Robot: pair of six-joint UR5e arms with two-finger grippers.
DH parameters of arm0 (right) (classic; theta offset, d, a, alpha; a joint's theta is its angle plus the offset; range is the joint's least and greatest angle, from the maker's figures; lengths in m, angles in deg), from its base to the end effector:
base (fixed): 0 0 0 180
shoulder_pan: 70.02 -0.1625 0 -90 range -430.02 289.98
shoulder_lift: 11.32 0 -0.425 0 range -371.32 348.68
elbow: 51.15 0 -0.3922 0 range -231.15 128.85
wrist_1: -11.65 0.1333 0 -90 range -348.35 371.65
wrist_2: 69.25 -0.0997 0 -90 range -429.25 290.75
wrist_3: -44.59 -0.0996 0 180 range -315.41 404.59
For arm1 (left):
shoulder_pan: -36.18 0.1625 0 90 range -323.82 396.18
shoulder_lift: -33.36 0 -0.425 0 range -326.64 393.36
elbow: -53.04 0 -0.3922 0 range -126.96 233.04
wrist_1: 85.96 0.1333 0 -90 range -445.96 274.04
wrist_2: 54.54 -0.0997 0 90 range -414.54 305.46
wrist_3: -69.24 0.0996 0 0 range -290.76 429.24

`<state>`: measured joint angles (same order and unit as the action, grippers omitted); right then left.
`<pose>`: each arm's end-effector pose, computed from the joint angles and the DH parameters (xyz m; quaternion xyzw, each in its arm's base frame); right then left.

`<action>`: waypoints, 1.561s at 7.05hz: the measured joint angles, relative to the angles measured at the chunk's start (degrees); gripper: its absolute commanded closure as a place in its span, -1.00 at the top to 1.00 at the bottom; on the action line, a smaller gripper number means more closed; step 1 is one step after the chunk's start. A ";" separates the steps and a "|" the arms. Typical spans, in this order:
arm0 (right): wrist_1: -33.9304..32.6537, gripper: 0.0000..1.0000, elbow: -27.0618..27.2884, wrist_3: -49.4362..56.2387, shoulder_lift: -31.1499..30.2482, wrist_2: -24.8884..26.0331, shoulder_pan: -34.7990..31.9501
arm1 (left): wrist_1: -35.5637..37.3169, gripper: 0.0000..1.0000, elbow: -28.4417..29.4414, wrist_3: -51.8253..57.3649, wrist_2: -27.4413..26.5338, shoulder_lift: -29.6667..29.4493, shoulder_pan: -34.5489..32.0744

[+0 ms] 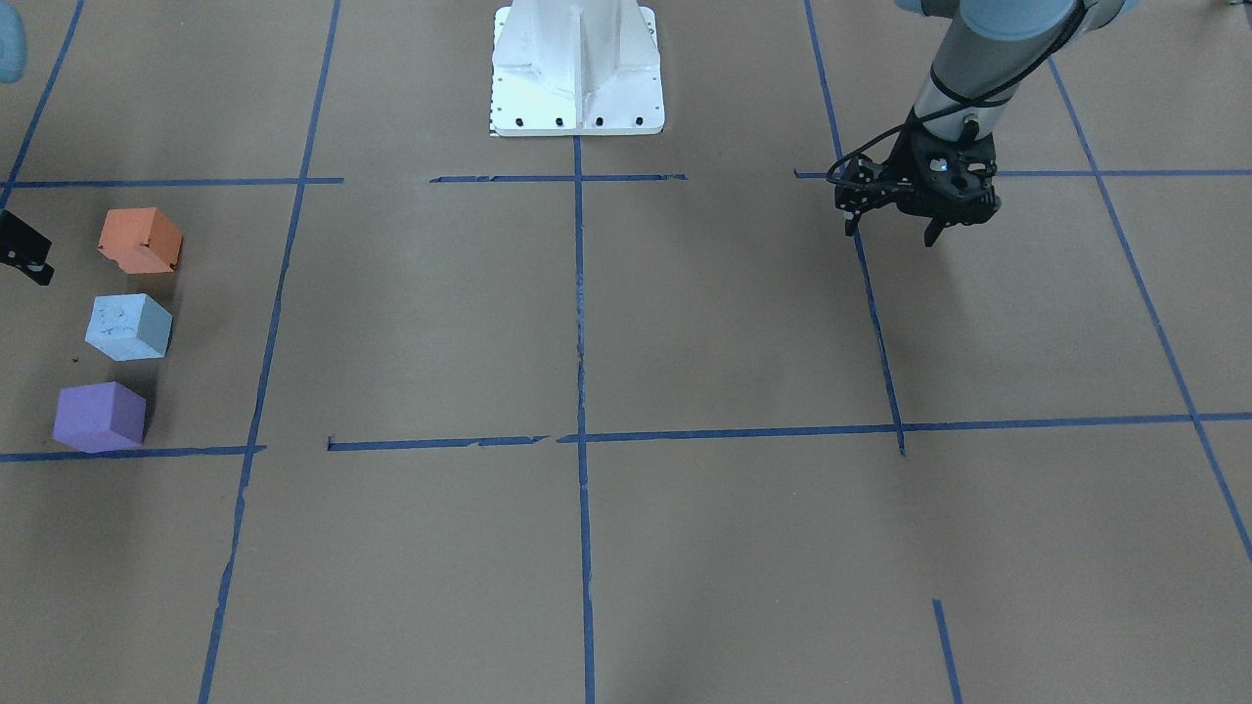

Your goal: Place blue block between orange and purple blocks

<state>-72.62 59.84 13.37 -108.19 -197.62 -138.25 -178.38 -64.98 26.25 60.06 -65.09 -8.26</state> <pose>-0.1004 -0.4442 0.5284 0.0013 -0.3623 0.0202 0.9318 0.3015 -0.4243 0.3577 0.0927 0.3709 0.0916 0.9195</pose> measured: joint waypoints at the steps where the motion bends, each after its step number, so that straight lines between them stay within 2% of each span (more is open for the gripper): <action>1: -0.11 1.00 -0.26 3.21 -1.32 -1.25 -2.54 | -0.30 1.00 3.61 8.03 3.89 0.19 -4.36; 3: -0.18 1.00 -1.81 8.85 -3.35 -3.44 -7.55 | -0.38 1.00 12.73 28.33 11.43 0.39 -16.57; 5: -0.19 1.00 -3.32 12.70 -4.20 -4.88 -10.43 | -0.09 1.00 20.99 44.30 15.99 0.49 -29.29; 7: -0.49 1.00 -5.91 18.94 -4.25 -5.02 -14.49 | 1.47 1.00 24.77 48.55 19.22 3.02 -37.29; 9: -2.26 1.00 -6.51 22.50 -4.29 -4.75 -15.88 | 1.76 1.00 25.16 48.02 23.71 5.84 -41.18; 10: -4.17 1.00 -6.58 25.09 -4.20 -4.58 -16.21 | 1.41 1.00 24.91 48.25 23.86 7.44 -41.76; 11: -5.47 1.00 -6.47 27.11 -4.24 -4.54 -16.68 | 1.26 1.00 24.92 49.19 21.67 8.29 -41.96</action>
<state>-78.09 53.37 40.48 -112.43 -202.16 -154.94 -177.12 -40.07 75.45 81.73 -56.81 -50.22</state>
